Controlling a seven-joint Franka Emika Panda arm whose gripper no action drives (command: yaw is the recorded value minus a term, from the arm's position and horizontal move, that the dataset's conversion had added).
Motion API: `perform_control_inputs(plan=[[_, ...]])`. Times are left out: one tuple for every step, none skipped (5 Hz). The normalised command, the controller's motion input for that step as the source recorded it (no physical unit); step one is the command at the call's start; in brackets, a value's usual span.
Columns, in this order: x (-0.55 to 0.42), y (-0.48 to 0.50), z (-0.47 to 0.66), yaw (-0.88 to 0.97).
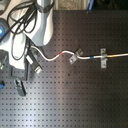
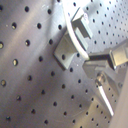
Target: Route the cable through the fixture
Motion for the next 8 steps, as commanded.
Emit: perform_control_inputs(plan=[[0.21, 0.036, -0.53, -0.25], [0.109, 0.125, -0.25, -0.27], [-0.003, 0.001, 0.24, -0.04], [-0.327, 0.438, 0.45, -0.01], [-0.001, 0.019, 0.0, 0.0], [-0.024, 0.23, -0.02, 0.0], [-0.017, 0.28, 0.0, 0.05], [-0.028, 0.002, 0.25, 0.03]])
